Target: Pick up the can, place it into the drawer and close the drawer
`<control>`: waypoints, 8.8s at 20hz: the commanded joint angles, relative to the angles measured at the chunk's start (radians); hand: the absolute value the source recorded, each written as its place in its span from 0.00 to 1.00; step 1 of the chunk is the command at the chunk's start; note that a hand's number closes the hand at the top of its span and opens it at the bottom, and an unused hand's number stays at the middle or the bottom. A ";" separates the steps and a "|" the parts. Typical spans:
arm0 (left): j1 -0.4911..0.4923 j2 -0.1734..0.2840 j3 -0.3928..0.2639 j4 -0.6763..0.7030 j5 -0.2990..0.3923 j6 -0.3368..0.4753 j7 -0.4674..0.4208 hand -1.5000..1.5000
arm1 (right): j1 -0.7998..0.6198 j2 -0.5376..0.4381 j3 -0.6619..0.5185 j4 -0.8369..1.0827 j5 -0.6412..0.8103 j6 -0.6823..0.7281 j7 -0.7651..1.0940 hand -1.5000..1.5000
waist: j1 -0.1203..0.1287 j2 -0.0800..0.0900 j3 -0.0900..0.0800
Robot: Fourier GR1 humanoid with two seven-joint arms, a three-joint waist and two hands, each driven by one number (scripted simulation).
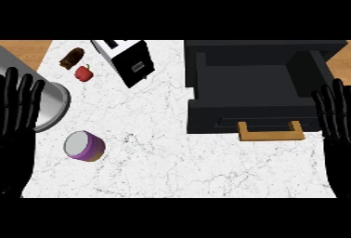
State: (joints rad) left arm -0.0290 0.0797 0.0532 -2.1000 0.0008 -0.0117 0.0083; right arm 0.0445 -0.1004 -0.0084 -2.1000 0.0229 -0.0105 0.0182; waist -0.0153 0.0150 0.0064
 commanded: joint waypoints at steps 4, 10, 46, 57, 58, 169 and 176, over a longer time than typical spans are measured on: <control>0.019 0.139 0.062 0.027 0.341 -0.307 -0.031 0.00 | -0.057 0.013 0.012 0.004 -0.026 0.005 0.030 0.00 | 0.023 -0.015 -0.009; 0.202 0.319 0.151 0.108 0.447 -0.469 0.117 0.00 | 0.116 0.031 -0.074 -0.022 -0.032 -0.071 0.167 0.00 | 0.016 -0.021 -0.007; 0.121 0.375 0.340 0.284 0.908 -0.521 0.477 0.00 | 0.382 -0.002 -0.450 -0.033 -0.361 0.332 0.019 0.00 | 0.011 -0.016 -0.006; 0.029 0.230 0.234 0.441 0.610 -0.525 0.353 0.00 | 0.350 -0.011 -0.540 0.027 -0.398 0.400 0.023 0.00 | 0.009 -0.015 -0.006; 0.040 0.213 0.234 0.470 0.550 -0.547 0.301 0.00 | 0.400 0.001 -0.543 -0.054 -0.411 0.405 0.058 0.00 | 0.007 -0.015 -0.007; -0.935 -0.080 -0.088 0.971 0.260 0.442 0.165 1.00 | 0.407 0.099 -0.679 -0.189 -0.577 0.490 0.235 0.00 | -0.005 -0.013 -0.006; -1.100 -0.080 -0.164 1.112 0.326 0.566 0.147 1.00 | 0.366 0.091 -0.680 -0.155 -0.551 0.476 0.232 0.00 | -0.008 -0.012 -0.006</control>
State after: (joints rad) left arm -1.0255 0.0003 -0.1213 -1.0710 0.3047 0.5266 0.1451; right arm 0.4261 -0.0111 -0.6809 -2.2785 -0.5362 0.4635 0.2507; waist -0.0234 0.0021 0.0003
